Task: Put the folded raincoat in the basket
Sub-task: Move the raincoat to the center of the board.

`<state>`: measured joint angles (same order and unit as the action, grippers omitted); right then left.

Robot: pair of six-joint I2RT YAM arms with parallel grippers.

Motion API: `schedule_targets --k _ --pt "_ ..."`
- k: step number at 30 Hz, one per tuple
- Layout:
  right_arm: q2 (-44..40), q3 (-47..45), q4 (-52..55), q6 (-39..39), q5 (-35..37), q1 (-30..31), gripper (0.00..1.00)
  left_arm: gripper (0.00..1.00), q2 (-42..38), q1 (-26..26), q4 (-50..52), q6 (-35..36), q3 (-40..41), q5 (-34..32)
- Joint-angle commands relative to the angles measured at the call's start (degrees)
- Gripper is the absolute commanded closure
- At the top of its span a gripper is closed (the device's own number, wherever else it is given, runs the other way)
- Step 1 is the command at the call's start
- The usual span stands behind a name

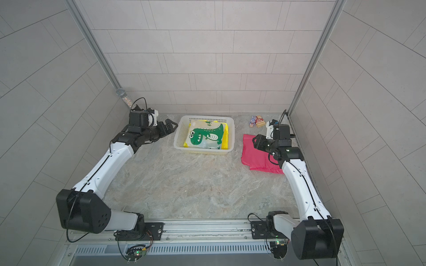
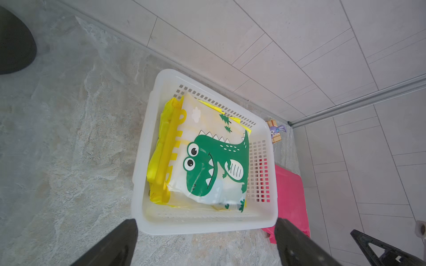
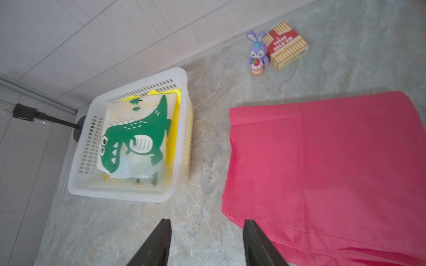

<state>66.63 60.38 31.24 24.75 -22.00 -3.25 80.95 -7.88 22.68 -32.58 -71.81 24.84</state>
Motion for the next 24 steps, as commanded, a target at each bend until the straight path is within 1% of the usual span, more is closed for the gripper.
schedule_targets --k 1,3,5,7,10,14,16,20,24 --pt "3.5 -0.5 4.4 -1.1 0.6 -1.8 0.45 0.0 -1.3 -0.1 1.9 -1.1 3.3 -0.4" --pt "6.2 -0.7 4.6 -1.0 1.4 -2.0 0.44 0.01 -3.7 -0.1 -0.9 -1.8 6.9 -0.6" --pt "8.7 -1.0 4.7 -0.4 2.7 -2.0 0.44 0.02 -5.4 -0.1 -1.4 -5.0 9.6 -2.0" --pt "11.0 -0.7 5.1 -0.3 4.1 -1.9 0.44 0.02 -6.0 -0.1 -1.4 -7.5 11.5 -1.2" --pt "12.6 -0.3 6.6 -0.3 8.5 -1.9 0.44 0.02 -6.2 -0.2 -1.6 -6.4 13.4 1.4" --pt "12.6 -0.4 6.6 -0.9 15.1 -1.3 0.44 0.0 -6.9 -0.3 0.3 -5.3 14.4 0.2" --pt "13.4 -0.1 6.5 -1.6 18.2 -1.0 0.45 0.0 -6.9 -0.3 0.9 -4.6 14.8 0.6" --pt "16.9 0.9 6.4 -2.3 21.4 -0.6 0.47 0.0 -6.6 -0.5 0.6 -4.3 15.8 1.6" --pt "21.2 2.9 6.5 -2.6 24.3 1.3 0.47 0.0 -6.0 -0.9 -0.7 -4.2 17.2 2.9"
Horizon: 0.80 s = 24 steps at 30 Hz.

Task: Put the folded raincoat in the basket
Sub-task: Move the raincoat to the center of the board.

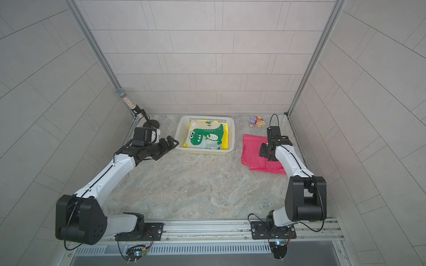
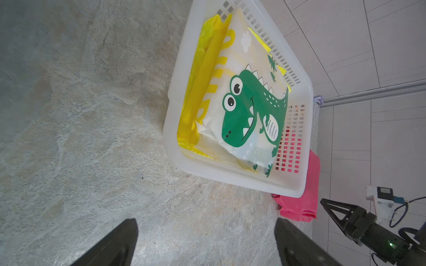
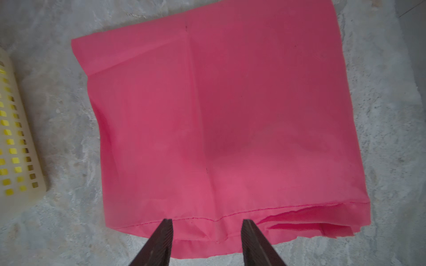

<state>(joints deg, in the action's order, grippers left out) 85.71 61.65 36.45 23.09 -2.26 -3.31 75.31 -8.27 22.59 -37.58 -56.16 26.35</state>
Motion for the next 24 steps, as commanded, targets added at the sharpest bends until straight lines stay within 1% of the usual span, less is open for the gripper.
schedule_targets --k 1,4,7,13,19,24 --pt "3.1 2.2 1.1 -0.9 4.8 1.8 0.47 0.0 -0.2 -0.8 -1.2 0.6 2.1 1.6" --pt "6.3 3.7 1.0 -0.7 5.3 3.1 0.47 0.0 0.5 -1.9 -2.6 0.3 3.0 1.9" --pt "9.2 4.4 0.4 0.0 4.3 3.2 0.47 0.0 1.5 -3.2 -5.0 0.1 4.1 1.6" --pt "13.0 1.6 -2.6 1.8 -1.9 3.0 0.47 0.0 2.9 -3.4 -5.9 0.1 5.2 1.4" --pt "10.9 -3.7 -3.8 3.4 -4.2 3.3 0.48 0.0 1.8 -3.4 -6.1 0.5 6.4 1.4" --pt "5.3 -7.5 -2.1 4.4 -4.9 3.7 0.48 0.0 0.7 -3.5 -6.4 0.0 7.1 1.7"
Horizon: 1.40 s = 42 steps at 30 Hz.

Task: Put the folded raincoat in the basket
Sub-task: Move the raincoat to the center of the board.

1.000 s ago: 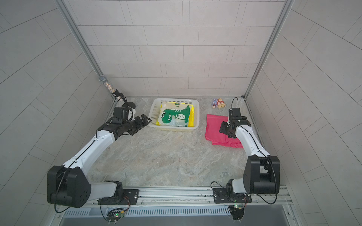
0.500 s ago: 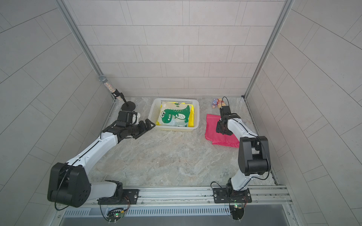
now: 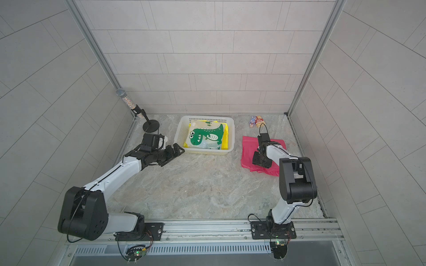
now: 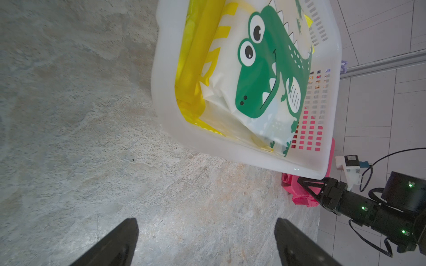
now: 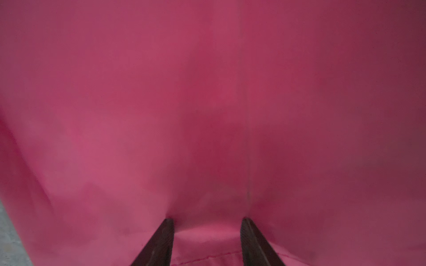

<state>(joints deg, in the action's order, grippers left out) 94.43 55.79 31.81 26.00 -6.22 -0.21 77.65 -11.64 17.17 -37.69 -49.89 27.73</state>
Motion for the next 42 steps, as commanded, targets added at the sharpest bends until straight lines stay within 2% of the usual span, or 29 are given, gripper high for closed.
schedule_targets --k 1,9,13,15,17,18,19,20,24,33,42 --pt "-4.4 -2.1 3.2 1.6 -1.1 0.8 0.48 0.0 -1.7 -0.1 -1.1 0.0 1.1 0.3" --pt "-14.3 -5.1 8.2 3.6 -1.0 4.9 0.48 0.0 -4.2 -0.3 -1.9 -1.6 3.3 0.4" --pt "-18.8 -2.3 10.0 2.3 5.0 4.4 0.48 0.0 -6.2 -0.4 -0.5 -1.3 3.6 0.3" --pt "-18.4 0.5 10.3 0.7 4.7 2.1 0.52 0.0 -7.3 -0.5 0.0 -1.3 3.7 0.3" --pt "-15.9 3.5 10.4 -0.9 3.6 -0.2 0.61 0.0 -8.1 -0.5 -0.1 -1.9 4.0 0.4" --pt "-14.0 5.0 10.5 -1.6 3.2 -1.3 0.73 0.0 -8.5 -0.6 -0.1 -2.1 4.1 0.4" --pt "-12.2 6.3 10.5 -2.3 2.8 -2.1 0.9 0.0 -8.9 -0.7 -0.2 -2.4 4.3 0.4" --pt "-9.9 8.2 11.0 -2.8 2.0 -3.0 1.0 0.0 -9.2 -0.8 -0.5 -2.7 4.5 0.4" --pt "-1.7 12.6 10.9 -4.0 -0.8 -5.2 1.0 0.0 -10.4 -1.2 -0.7 -3.2 5.2 0.4" --pt "8.3 14.7 8.6 -3.3 -0.2 -4.7 1.0 0.0 -10.5 -2.0 -2.5 -3.5 6.7 0.9" --pt "10.3 9.1 8.4 -1.9 -0.4 -1.6 1.0 0.0 -7.7 -3.3 -5.3 -5.7 6.8 1.0"
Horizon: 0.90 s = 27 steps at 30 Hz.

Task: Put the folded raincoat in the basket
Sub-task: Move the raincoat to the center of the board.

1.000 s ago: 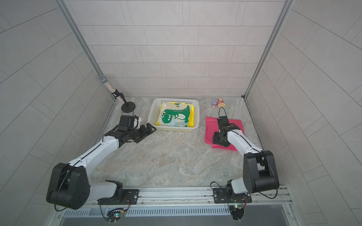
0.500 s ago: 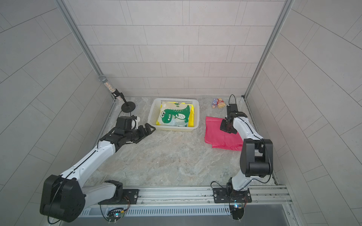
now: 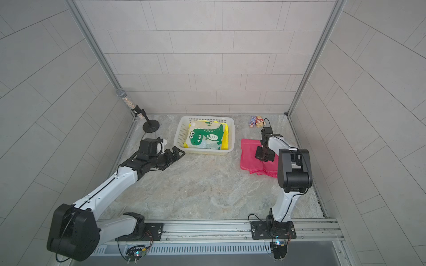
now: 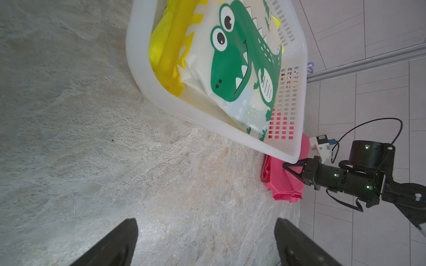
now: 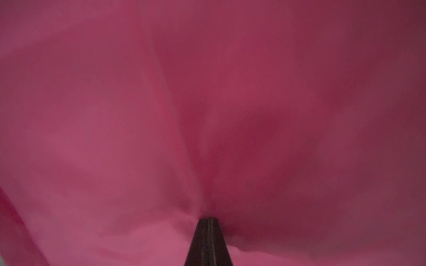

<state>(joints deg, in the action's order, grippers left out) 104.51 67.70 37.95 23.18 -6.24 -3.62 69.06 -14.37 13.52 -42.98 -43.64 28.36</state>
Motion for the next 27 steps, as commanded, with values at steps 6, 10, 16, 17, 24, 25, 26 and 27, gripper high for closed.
schedule_targets --k 6,10,16,17,24,25,26,27 --pt "-6.4 -10.0 2.3 5.2 -0.6 6.7 1.0 0.0 1.5 -0.6 -1.8 -0.2 0.8 0.5" --pt "-12.7 -14.4 2.7 7.8 -0.6 9.9 1.0 0.0 1.0 -0.6 -1.6 -0.1 1.1 0.7" --pt "-21.3 -18.9 4.0 11.8 -0.8 15.5 1.0 0.0 -1.0 -0.7 -1.6 -0.6 2.4 0.7" --pt "-22.2 -19.6 3.8 12.4 -0.7 16.7 1.0 0.0 -1.4 -0.7 -1.7 -0.8 2.8 0.6" --pt "-23.8 -20.6 3.4 13.9 1.6 20.8 1.0 0.0 -3.6 -0.8 -0.5 -0.7 4.3 0.6" --pt "-24.6 -19.8 3.8 13.7 3.3 20.8 1.0 0.0 -4.0 -0.8 -0.2 -0.6 4.4 0.6" --pt "-25.9 -18.6 4.3 13.2 5.1 20.8 1.0 0.0 -4.5 -0.8 0.2 -0.4 4.6 0.4" --pt "-27.0 -17.3 4.6 12.8 6.6 20.6 1.0 0.0 -5.2 -0.8 0.5 -0.4 4.8 0.3"
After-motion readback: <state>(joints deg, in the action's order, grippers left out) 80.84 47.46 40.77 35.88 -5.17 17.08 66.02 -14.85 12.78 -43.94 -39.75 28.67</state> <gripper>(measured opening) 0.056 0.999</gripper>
